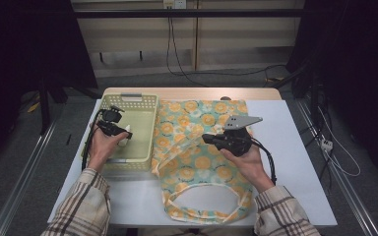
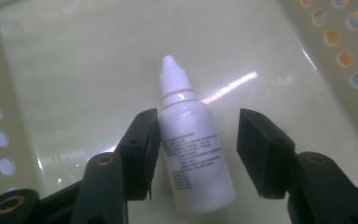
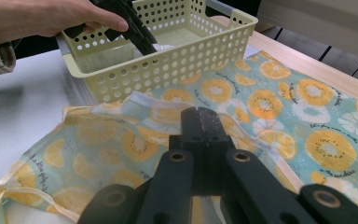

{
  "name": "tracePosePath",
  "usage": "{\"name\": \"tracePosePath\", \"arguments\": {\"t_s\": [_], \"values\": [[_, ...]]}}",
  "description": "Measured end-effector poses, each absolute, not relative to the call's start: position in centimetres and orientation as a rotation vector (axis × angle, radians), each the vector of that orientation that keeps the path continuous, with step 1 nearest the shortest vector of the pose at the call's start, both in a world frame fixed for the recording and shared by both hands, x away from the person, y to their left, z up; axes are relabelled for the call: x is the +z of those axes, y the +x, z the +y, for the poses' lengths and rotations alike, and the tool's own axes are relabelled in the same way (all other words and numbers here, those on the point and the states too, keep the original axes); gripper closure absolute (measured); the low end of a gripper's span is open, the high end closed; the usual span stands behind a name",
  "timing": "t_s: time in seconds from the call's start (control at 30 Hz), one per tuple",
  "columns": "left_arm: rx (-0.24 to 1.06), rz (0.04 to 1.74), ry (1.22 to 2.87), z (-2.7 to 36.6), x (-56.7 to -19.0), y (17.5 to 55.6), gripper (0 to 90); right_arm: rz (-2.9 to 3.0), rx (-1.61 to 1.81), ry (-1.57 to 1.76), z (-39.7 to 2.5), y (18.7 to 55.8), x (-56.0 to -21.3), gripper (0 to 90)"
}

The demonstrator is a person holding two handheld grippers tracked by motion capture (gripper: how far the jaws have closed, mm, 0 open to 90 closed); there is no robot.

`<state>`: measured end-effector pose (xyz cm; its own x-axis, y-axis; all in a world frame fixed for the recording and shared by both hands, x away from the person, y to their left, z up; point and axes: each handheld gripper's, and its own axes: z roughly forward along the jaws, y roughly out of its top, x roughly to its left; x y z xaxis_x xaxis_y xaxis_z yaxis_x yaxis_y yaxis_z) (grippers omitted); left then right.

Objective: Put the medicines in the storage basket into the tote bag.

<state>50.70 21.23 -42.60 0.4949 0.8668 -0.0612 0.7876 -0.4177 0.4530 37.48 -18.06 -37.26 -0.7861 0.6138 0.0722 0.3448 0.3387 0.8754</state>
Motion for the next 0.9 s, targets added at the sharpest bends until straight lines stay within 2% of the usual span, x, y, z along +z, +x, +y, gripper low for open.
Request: {"name": "tracePosePath", "arguments": {"t_s": [0.2,0.37,0.43,0.9], "values": [[0.237,1.402,2.329,21.2,-43.1,50.9,57.5,2.336,1.426,0.857,-18.0,37.5,-37.4,90.0],[0.232,1.408,2.361,21.1,-43.1,51.0,59.7,2.336,1.428,0.861,-18.1,37.5,-37.4,90.0],[0.275,1.403,2.363,21.1,-43.0,51.0,59.9,2.335,1.428,0.863,-18.1,37.5,-37.4,90.0],[0.345,1.345,2.184,22.0,-41.0,50.5,60.3,2.338,1.425,0.865,-18.1,37.7,-37.5,90.0]]}}
